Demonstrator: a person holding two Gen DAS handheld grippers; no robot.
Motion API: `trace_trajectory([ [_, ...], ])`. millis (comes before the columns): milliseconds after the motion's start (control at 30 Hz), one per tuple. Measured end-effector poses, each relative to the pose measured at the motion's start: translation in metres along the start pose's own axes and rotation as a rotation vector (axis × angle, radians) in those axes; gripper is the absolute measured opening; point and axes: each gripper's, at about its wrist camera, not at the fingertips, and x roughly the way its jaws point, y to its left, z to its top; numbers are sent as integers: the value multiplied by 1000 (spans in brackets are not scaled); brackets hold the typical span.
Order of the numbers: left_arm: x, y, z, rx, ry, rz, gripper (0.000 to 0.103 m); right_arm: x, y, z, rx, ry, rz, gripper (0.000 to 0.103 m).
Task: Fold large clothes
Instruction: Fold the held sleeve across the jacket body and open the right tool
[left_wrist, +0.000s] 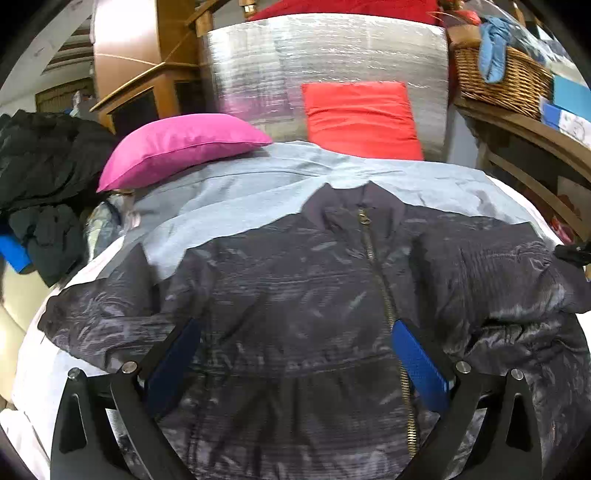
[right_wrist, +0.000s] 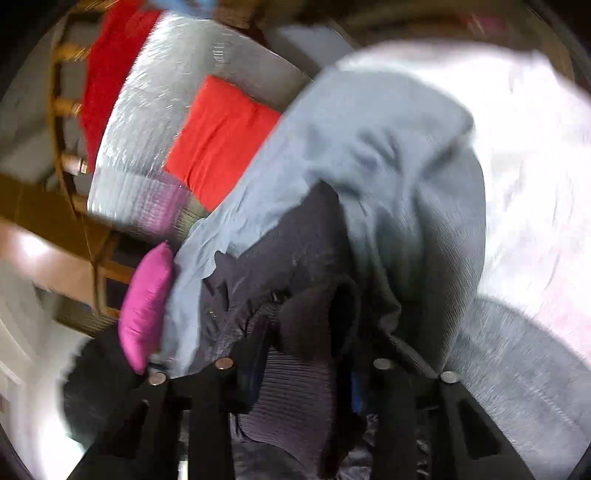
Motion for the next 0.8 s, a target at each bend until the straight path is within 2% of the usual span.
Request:
trace_trajectory([
  [33,-1,5,1,-11,-2,5,103,-1,13,-3,-58,-21,4,26],
  [100,-4,18,2,-31,-13,31,103,-6,42,-11,-171,-57,-22,26],
  [200,-10,36,0,-39,-32,71,103,-13,87,-34,-354,-130,-118,26],
  [233,-11,42,-1,-41,-35,78,103,-13,97,-40,-382,-133,-111,26],
  [267,-14,50,-2,-46,-37,89,103,-15,100,-44,-385,-121,-88,26],
  [367,-18,73,-5,-72,-35,110,103,-4,126,-55,-373,-29,55,26],
  [533,-26,127,-14,-179,-32,165,103,29,186,-84,-337,141,294,28],
  [600,-25,143,-20,-209,-15,185,103,49,201,-94,-291,211,354,59],
  [633,-24,149,-22,-222,-6,188,103,56,205,-98,-248,256,386,92],
  [667,-24,155,-25,-236,3,188,103,58,206,-101,-215,274,412,98],
  [733,-22,162,-28,-252,12,185,103,59,205,-106,-167,282,494,98],
  [800,-22,160,-28,-256,14,178,103,53,203,-106,-194,271,481,98],
])
